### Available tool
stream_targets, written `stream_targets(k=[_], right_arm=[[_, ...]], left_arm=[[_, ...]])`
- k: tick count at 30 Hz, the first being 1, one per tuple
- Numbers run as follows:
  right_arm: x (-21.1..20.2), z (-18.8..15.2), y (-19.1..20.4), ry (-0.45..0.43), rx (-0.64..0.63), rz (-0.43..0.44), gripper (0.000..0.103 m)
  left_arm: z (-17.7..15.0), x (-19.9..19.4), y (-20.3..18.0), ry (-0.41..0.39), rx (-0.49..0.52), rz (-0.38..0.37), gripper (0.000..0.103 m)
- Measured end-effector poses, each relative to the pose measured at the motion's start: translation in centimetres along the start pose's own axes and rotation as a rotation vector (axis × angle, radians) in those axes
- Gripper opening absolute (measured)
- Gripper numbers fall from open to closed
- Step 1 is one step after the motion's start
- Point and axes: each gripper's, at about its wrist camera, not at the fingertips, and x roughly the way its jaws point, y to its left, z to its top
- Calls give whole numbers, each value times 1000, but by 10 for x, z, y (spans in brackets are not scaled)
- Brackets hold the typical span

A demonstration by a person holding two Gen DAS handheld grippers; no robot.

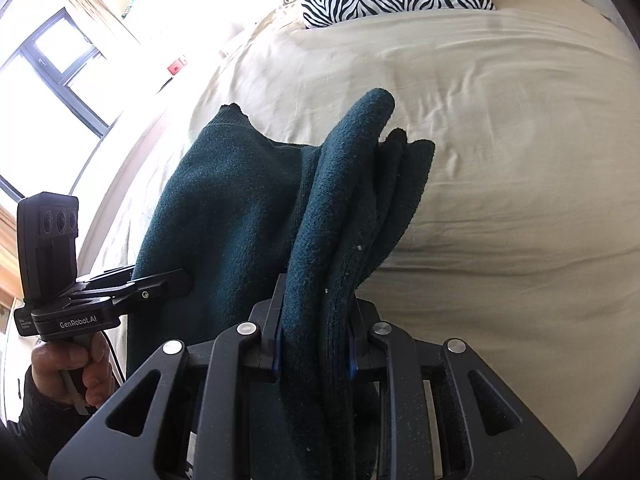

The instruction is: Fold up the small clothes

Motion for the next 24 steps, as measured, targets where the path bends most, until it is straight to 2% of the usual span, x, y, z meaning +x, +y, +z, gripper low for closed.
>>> stream_targets(k=[4, 5, 9, 14, 17, 21, 24], right_arm=[[27, -9, -17, 35, 71, 4, 21], [31, -13, -24, 39, 103, 15, 21], [42, -33, -62, 36, 260, 152, 24], [49, -39, -70, 4, 284, 209, 33], [35, -44, -83, -13, 318, 172, 40], [-6, -50, -80, -101, 295, 117, 40], [-35, -57, -67, -161, 263, 150, 41]], left_arm=[[-14, 25, 25, 50, -44, 13, 47], [-16, 29, 31, 49, -66, -4, 49], [-25, 32, 42, 33, -93, -53, 53], [-30, 35, 48, 30, -130, -91, 58], [-38, 24, 49, 6, -124, -63, 57], [-46, -8, 38, -75, -115, -16, 55], [-57, -29, 29, -132, -113, -9, 55]])
